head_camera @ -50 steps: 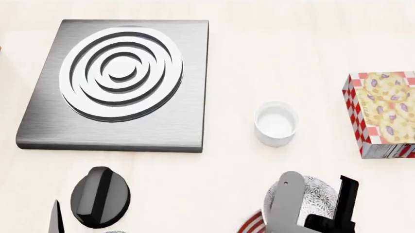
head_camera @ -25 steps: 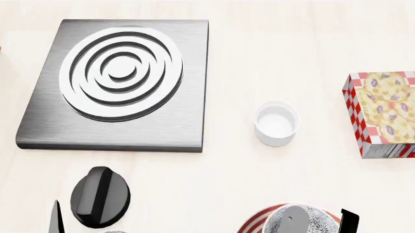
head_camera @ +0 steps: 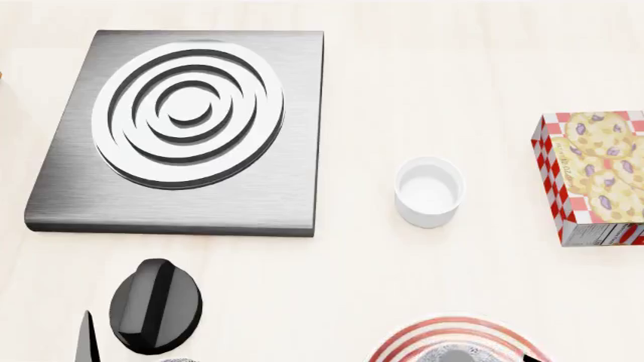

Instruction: Pick the akita bowl on the ramekin and place it on the plate.

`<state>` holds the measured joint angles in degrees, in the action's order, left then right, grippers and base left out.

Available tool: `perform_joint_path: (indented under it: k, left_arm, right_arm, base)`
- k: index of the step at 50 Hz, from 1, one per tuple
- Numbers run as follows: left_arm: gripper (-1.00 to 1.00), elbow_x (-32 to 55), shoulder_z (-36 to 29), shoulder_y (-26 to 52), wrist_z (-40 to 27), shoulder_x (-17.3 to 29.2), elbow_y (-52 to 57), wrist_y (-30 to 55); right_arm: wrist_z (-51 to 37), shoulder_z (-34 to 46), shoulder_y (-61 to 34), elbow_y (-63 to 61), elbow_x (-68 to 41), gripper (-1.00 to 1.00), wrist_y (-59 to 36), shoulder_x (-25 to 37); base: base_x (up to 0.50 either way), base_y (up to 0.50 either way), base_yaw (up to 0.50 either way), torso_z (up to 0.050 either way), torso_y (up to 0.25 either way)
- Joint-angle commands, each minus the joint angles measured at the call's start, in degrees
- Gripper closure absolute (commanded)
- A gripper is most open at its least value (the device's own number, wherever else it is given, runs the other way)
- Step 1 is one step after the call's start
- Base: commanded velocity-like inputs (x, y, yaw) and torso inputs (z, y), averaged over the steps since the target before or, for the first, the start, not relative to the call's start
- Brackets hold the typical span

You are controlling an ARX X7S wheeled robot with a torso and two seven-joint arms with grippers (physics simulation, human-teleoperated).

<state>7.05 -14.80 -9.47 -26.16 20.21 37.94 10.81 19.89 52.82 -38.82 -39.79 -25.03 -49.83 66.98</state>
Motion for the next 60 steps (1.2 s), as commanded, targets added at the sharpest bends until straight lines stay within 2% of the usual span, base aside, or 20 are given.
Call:
perform_joint_path:
  k: [1, 14, 15, 29, 50, 60]
  left_arm:
    - [-1.00, 0.03, -0.14, 0.03, -0.24, 0.15, -0.05, -0.11]
    - [-1.00, -0.02, -0.46, 0.21, -0.40, 0.33, -0.24, -0.12]
    - [-1.00, -0.08, -0.49, 0.23, -0.44, 0.36, -0.22, -0.07]
    - [-1.00, 0.20, -0.51, 0.16, -0.67, 0.62, 0.06, -0.08]
    - [-1.00, 0.25, -0.84, 0.23, -0.96, 0.92, 0.06, -0.12]
    - [-1.00, 0.05, -1.09, 0.26, -1.19, 1.07, 0.07, -0.04]
  right_arm:
    - [-1.59, 0.25, 2.27, 1.97, 0.72, 1.00, 3.22, -0.15]
    - [-3.25, 0.35, 4.17, 3.92, 0.45, 1.00, 4.95, -0.90]
    - [-3.14, 0.59, 4.08, 3.94, 0.83, -1.00, 4.79, -0.93]
    - [-3.68, 0.36, 4.18, 3.52, 0.49, -1.00, 4.55, -1.13]
    - [-7.79, -2.71, 5.50, -4.26, -3.01, -1.00, 5.82, 2.39]
    - [-13.99, -8.65, 7.09, -3.73, -7.45, -1.00, 15.10, 3.41]
  base:
    - [0.00, 0.00, 0.00, 0.000, 0.000]
    - [0.00, 0.00, 0.00, 0.000, 0.000]
    - [0.00, 0.00, 0.00, 0.000, 0.000]
    - [0.00, 0.00, 0.00, 0.000, 0.000]
    - [0.00, 0.00, 0.00, 0.000, 0.000]
    - [0.00, 0.00, 0.00, 0.000, 0.000]
